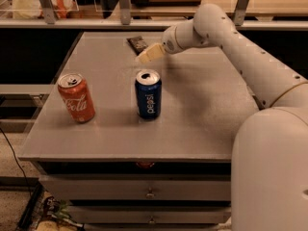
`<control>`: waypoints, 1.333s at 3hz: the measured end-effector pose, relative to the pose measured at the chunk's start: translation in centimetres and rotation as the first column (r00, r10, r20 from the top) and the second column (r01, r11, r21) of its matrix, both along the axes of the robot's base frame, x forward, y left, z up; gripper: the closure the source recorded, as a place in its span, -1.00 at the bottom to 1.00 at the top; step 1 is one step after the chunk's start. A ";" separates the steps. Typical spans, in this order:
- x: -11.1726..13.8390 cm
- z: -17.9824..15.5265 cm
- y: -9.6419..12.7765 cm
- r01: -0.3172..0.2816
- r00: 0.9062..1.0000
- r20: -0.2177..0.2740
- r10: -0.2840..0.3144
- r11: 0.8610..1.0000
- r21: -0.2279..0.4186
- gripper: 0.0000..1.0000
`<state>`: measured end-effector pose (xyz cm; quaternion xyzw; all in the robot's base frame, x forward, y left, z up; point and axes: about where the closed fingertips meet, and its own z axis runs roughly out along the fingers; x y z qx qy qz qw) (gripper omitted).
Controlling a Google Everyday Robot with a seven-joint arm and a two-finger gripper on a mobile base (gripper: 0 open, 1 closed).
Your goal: Move rxbar chocolate near pepsi can
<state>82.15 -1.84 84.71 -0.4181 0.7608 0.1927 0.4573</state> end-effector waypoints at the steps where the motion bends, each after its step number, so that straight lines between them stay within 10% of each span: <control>1: 0.2 0.3 1.0 0.020 1.000 -0.022 -0.020 0.999 0.027 -1.00; 4: 1.3 -2.0 3.5 0.118 0.989 -0.083 -0.121 0.992 -0.035 -1.00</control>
Offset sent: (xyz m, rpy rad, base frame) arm 0.0072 0.0327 0.0012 -0.0022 0.0590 -0.0946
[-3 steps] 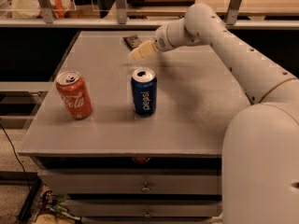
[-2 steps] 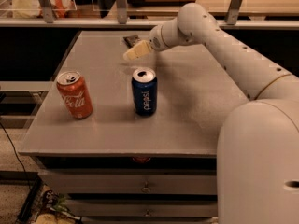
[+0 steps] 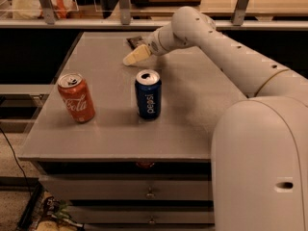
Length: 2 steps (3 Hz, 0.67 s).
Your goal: Move rxbar chocolate near pepsi can
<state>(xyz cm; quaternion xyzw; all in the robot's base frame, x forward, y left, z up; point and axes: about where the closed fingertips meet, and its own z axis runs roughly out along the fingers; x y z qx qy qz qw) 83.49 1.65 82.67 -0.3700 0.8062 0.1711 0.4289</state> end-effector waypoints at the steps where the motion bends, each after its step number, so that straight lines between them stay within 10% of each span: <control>1: 0.4 -1.2 0.1 0.014 1.000 -0.023 -0.014 1.000 0.009 -0.63; 2: 0.4 -0.9 0.1 0.014 1.000 -0.023 -0.014 1.000 0.009 -0.17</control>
Offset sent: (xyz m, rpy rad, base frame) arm 0.0142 0.0010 -0.0274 0.0585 0.0445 -0.0093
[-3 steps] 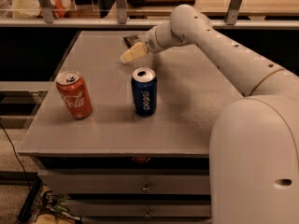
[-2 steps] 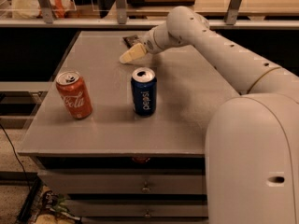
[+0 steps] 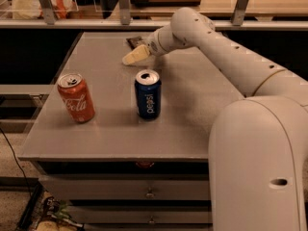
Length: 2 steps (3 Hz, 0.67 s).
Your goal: Move rxbar chocolate near pepsi can
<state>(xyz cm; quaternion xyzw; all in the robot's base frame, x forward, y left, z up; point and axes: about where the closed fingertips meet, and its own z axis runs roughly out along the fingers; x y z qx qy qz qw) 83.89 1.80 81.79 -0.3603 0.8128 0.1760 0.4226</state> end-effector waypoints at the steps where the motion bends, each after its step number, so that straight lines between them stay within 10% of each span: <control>1: 0.0 0.5 0.0 0.000 1.000 0.000 0.000 1.000 0.000 0.30; 2: 0.0 0.8 0.0 0.000 1.000 0.000 0.000 1.000 0.000 0.76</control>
Offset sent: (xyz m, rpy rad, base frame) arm 0.0052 -0.0010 -0.0164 0.0232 0.0136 0.0244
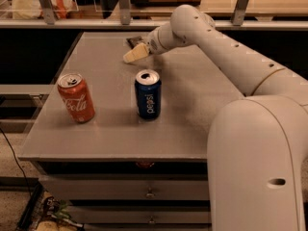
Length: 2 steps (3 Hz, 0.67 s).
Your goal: Move rxbar chocolate near pepsi can
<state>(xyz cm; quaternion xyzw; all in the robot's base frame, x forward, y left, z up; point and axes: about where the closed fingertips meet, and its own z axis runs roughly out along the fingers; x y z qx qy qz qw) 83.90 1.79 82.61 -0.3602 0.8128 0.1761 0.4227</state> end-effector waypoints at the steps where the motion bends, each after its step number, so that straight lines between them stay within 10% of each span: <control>1: 0.0 0.4 0.0 0.000 1.000 0.000 0.000 1.000 0.000 1.00; 2: 0.0 0.5 0.0 0.000 1.000 0.000 0.000 1.000 0.000 1.00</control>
Offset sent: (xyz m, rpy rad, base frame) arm 0.0061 -0.0089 -0.0210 0.0112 -0.0023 0.0158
